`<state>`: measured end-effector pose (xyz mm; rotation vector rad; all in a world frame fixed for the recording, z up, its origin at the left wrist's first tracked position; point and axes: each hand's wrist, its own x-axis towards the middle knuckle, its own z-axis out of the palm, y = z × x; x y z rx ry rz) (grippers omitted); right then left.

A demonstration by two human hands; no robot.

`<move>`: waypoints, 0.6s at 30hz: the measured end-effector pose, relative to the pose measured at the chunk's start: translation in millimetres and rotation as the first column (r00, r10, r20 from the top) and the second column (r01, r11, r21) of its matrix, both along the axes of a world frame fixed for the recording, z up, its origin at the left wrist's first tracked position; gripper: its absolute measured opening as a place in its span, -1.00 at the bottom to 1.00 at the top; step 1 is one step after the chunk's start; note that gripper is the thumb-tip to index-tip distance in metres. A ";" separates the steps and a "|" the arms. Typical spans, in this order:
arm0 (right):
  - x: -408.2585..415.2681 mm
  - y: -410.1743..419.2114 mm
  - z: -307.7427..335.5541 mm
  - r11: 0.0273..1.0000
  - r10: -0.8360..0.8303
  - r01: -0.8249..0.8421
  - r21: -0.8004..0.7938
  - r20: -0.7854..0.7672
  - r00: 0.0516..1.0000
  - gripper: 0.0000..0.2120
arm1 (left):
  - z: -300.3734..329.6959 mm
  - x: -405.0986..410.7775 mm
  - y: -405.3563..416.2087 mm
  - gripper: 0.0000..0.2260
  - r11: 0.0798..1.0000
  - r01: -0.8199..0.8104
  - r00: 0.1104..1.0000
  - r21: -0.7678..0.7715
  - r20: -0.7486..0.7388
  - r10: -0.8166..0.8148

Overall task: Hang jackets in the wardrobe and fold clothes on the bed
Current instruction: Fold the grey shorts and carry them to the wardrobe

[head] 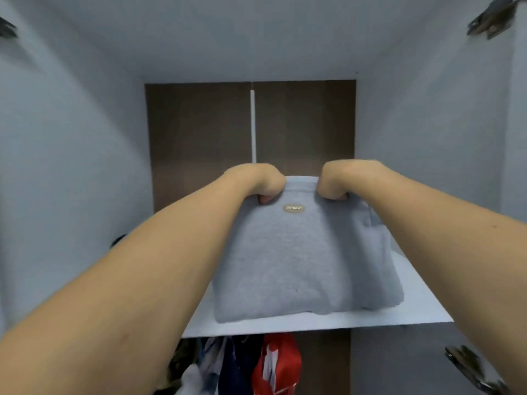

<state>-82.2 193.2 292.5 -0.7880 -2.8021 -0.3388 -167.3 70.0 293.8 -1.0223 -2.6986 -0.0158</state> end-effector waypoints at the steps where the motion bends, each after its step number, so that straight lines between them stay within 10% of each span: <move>1: -8.6 9.8 -6.0 1.000 -0.028 0.028 -0.004 0.003 1.000 -0.93 | -4.4 -12.2 11.9 -0.89 0.999 0.032 0.999 -0.028 0.007 -0.032; 7: -54.8 70.8 -54.4 0.986 -0.144 0.140 -0.095 -0.041 0.989 -0.89 | -47.3 -69.9 71.6 -0.97 0.995 0.098 0.987 0.015 0.124 -0.099; 12: -90.5 107.1 -117.7 0.952 -0.222 0.249 0.181 -0.155 0.963 -0.58 | -114.5 -103.6 100.6 -0.49 0.994 0.071 0.992 0.083 0.096 -0.079; 18: -135.4 141.0 -165.1 0.901 -0.194 0.229 -0.368 0.130 0.972 -0.44 | -175.3 -138.8 126.6 -0.47 0.976 0.213 0.917 -0.038 0.354 -0.186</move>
